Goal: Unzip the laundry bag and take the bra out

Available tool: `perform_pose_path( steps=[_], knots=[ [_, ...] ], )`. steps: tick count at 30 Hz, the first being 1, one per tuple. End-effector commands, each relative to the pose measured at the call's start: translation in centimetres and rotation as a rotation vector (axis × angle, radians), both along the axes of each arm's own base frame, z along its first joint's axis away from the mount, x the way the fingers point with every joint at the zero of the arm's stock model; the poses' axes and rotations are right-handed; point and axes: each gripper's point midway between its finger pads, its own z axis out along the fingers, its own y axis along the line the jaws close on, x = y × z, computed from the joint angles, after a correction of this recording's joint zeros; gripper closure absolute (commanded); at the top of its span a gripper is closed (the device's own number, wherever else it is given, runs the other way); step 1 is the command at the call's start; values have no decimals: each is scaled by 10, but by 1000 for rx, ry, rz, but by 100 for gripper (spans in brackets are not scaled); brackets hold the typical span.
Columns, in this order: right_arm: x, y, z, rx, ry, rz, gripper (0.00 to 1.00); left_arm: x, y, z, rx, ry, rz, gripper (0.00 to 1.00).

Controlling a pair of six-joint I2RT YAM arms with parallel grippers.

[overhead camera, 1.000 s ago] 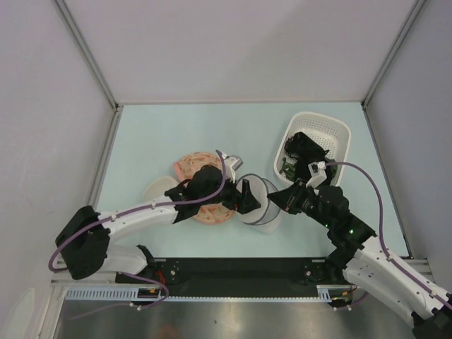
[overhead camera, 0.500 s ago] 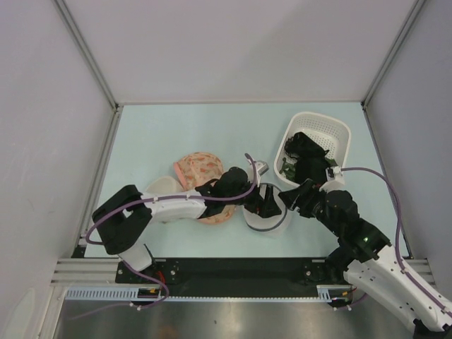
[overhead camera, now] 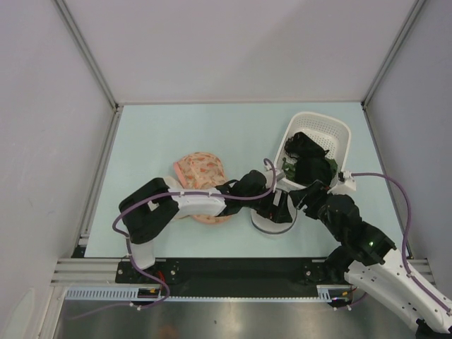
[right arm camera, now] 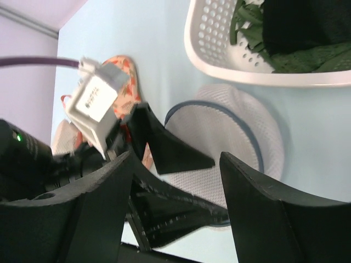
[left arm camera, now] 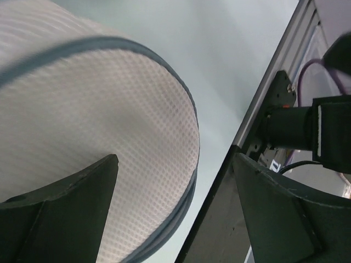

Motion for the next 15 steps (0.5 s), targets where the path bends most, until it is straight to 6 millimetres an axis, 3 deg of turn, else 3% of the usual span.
perform_pose_path(
  steps=[1, 5, 11, 13, 15],
  knots=[
    [6, -12, 25, 27, -57, -78, 31, -17, -6, -6, 45, 20, -35, 9],
    [8, -13, 30, 24, -73, -84, 31, -17, -3, -6, 58, 23, -25, 9],
    [10, -16, 47, -22, -111, -76, 31, 0, 3, 54, -18, -138, 24, 7],
    [11, -20, 57, -34, -135, -86, 31, 9, 12, 75, -15, -199, 60, 6],
    [14, -24, 61, -72, -153, -94, 31, 20, 26, 82, 1, -224, 100, 5]
  ],
)
